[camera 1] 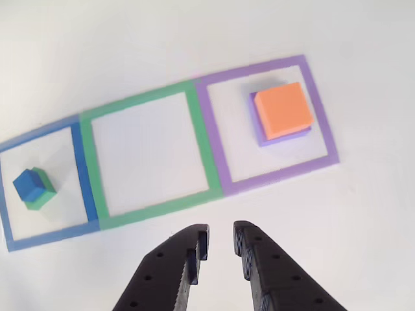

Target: Tower of hanoi

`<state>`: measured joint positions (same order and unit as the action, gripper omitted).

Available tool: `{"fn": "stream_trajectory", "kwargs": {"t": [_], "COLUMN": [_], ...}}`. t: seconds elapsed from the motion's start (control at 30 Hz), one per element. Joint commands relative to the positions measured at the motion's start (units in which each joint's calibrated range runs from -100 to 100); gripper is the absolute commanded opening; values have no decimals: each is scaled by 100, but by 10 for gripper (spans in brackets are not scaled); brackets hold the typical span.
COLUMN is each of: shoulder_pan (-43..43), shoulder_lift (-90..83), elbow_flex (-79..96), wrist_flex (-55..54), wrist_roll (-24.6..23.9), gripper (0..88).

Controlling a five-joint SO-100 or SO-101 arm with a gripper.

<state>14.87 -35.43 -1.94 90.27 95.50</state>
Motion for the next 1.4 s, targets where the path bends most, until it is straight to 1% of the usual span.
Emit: {"fn": "stream_trajectory", "kwargs": {"t": [0.0,0.07,0.13,0.17,0.3,0.37,0.57,0.73,0.83,0.97,1.07,1.37], "shoulder_pan": [644,881,1087,1186,1536,1757,2245,2322,2299,2367,2459,2421], "shoulder_lift": [-183,-167,-199,-231,-527,-840,-1553,-1793,-1897,-1938,-1913,-1144], "elbow_flex": [-465,-483,-411,-329,398,1134,3206,4351,5050,5986,6568,7504], "wrist_flex": [213,213,221,237,-143,-678,-2337,-3583,-4490,-5631,-6343,-8270], "wrist_roll": [64,46,156,303,450,450,450,450,450,450,450,450], "gripper": [19,29,46,62,142,195,204,192,203,244,302,426]}}
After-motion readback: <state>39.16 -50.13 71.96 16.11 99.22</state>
